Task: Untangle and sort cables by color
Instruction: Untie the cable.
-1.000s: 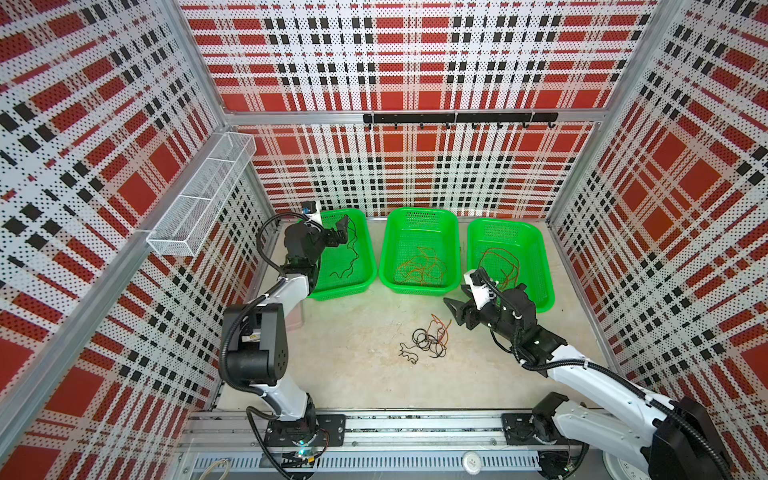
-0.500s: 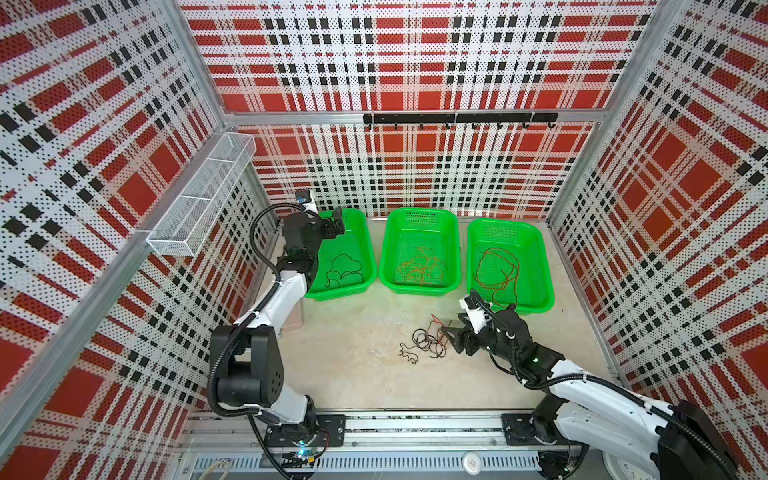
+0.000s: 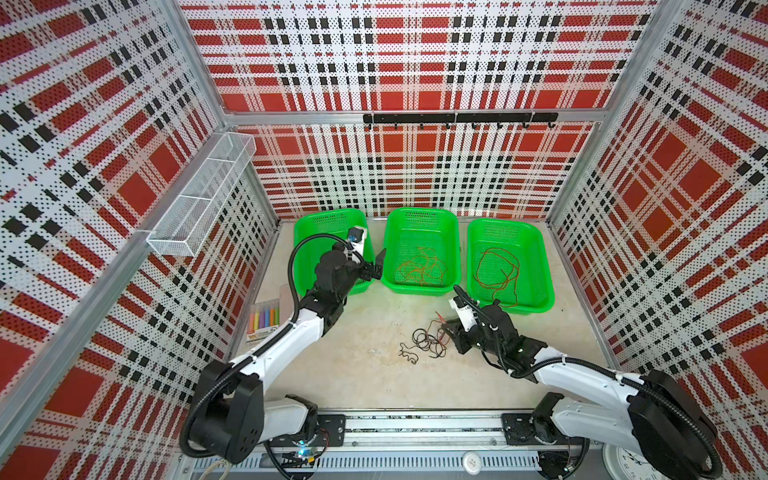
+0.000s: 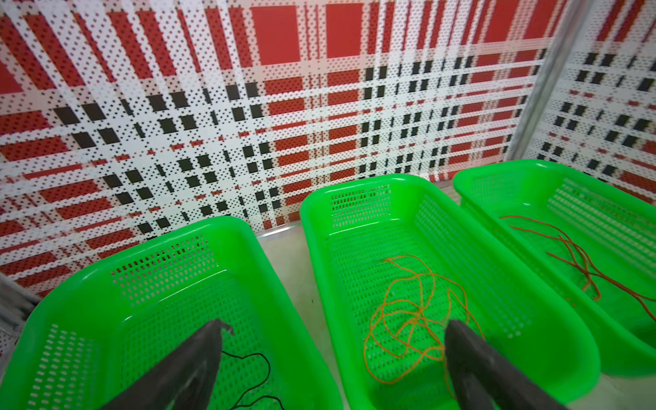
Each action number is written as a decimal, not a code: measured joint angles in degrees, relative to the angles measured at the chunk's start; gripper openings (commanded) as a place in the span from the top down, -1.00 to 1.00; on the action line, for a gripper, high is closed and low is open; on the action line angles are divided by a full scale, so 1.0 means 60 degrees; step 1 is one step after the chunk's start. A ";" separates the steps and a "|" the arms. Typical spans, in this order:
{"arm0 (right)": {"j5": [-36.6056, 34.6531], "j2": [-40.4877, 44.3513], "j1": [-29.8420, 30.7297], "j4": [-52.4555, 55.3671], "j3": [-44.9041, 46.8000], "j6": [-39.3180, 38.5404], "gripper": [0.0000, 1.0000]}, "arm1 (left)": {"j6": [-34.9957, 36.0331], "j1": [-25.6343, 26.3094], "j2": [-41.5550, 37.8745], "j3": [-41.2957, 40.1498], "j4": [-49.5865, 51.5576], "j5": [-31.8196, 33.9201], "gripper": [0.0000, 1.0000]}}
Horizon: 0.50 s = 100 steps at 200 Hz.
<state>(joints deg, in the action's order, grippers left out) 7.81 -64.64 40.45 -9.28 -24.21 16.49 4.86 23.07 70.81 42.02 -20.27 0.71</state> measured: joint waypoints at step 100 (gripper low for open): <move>-0.0157 0.0943 -0.0047 0.0484 -0.0579 -0.0747 1.00 | -0.0412 0.4080 -0.0175 -0.2881 -0.0619 0.0572 -0.35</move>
<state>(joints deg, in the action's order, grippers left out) 6.87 -58.98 40.16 -6.37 -27.68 12.01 2.39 47.55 69.76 24.73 -23.99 4.14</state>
